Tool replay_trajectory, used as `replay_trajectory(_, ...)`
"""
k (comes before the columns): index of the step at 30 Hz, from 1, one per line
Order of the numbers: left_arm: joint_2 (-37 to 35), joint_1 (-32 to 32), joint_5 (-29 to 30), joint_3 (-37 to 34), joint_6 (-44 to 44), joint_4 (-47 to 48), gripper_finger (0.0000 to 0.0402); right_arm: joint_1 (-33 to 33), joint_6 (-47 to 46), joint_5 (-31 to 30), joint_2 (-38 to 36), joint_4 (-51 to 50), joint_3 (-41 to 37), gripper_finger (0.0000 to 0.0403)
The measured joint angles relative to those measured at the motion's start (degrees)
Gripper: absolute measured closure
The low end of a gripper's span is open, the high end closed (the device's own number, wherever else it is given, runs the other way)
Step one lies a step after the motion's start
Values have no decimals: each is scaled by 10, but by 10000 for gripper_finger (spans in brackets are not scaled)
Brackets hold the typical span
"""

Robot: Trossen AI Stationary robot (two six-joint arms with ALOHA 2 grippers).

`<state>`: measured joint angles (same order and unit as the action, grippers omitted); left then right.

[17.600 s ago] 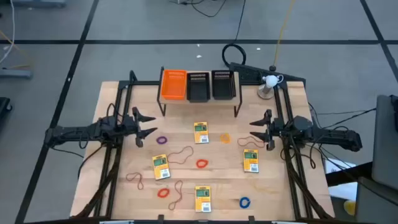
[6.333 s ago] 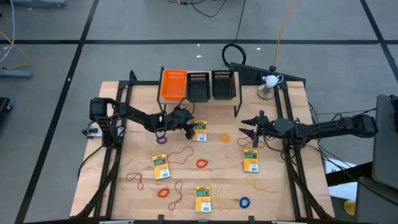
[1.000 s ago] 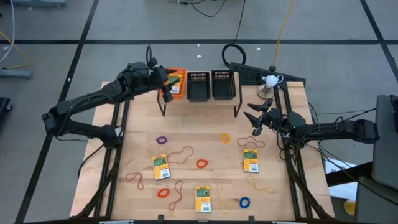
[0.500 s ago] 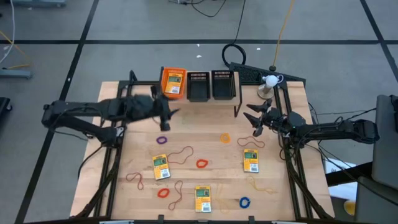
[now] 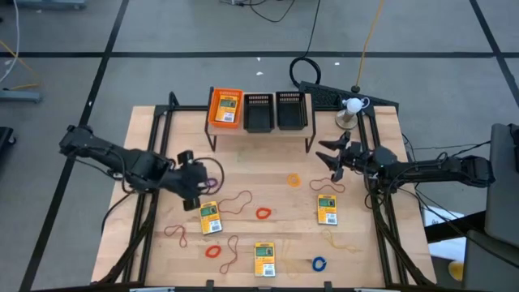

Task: Pick & Place Office Desk Supplies
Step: Put the crayon box into the orange basket on the shelf

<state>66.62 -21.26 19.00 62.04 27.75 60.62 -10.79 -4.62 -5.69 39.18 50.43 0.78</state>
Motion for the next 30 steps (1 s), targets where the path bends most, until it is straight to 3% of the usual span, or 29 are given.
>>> replay_trajectory(6,37,-10,-71,-47,33,-14,218,0,-71,8,0,-64,0,211)
replay_trajectory(10,72,-7,-72,-81,28,-34,218,8,-99,29,0,-104,0,211)
replay_trajectory(13,91,3,-74,-106,23,-71,218,23,-98,28,0,-107,0,211)
replay_trajectory(21,116,43,-147,-159,-3,-176,218,45,-77,26,0,-108,0,211)
replay_trajectory(30,118,59,-191,-190,-5,-204,218,45,-78,25,1,-109,0,211)
